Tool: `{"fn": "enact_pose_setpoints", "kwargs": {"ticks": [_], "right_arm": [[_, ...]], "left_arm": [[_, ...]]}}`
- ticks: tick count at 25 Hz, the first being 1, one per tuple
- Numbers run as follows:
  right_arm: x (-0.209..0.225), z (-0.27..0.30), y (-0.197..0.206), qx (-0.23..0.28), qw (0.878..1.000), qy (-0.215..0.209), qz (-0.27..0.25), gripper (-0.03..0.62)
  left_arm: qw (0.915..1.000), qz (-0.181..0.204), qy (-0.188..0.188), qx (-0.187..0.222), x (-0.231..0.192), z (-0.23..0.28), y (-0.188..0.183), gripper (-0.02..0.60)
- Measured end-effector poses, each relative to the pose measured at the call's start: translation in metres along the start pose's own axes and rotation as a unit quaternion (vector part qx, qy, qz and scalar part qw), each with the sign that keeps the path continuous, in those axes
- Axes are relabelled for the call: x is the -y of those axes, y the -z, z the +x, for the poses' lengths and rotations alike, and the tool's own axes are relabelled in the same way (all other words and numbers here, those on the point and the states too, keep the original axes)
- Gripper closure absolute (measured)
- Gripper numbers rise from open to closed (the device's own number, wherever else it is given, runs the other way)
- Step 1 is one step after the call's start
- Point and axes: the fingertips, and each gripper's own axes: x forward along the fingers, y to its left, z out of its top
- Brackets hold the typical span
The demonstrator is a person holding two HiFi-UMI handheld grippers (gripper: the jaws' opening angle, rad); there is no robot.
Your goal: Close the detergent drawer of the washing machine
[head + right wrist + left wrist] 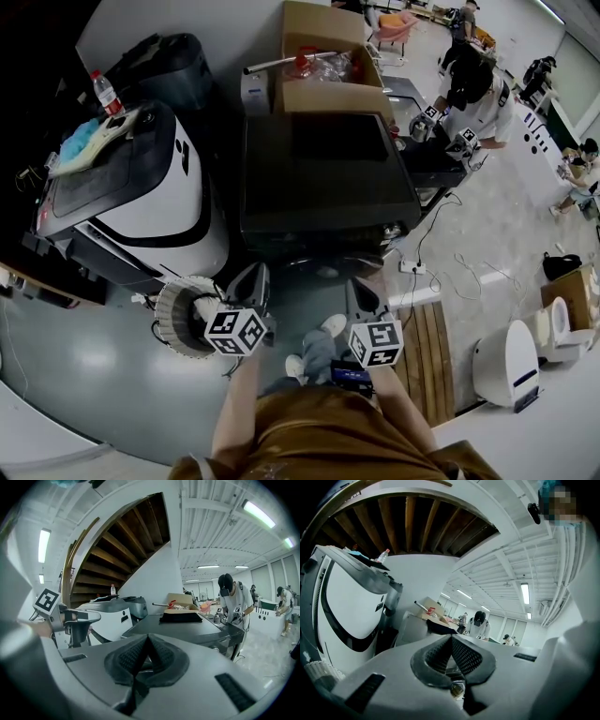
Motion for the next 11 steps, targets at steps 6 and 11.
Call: {"fn": "enact_pose_setpoints", "kwargs": {"ticks": [6, 11], "right_arm": [[-0.001, 0.003, 0.004, -0.003, 1.000, 0.001, 0.003, 0.583], [-0.001, 0.004, 0.007, -0.005, 1.000, 0.006, 0.009, 0.583]], "left_arm": [[1.0000, -0.004, -0.006, -0.007, -0.009, 0.000, 0.005, 0.558], [0.9999, -0.007, -0.010, -0.009, -0.017, -0.001, 0.008, 0.558]]}}
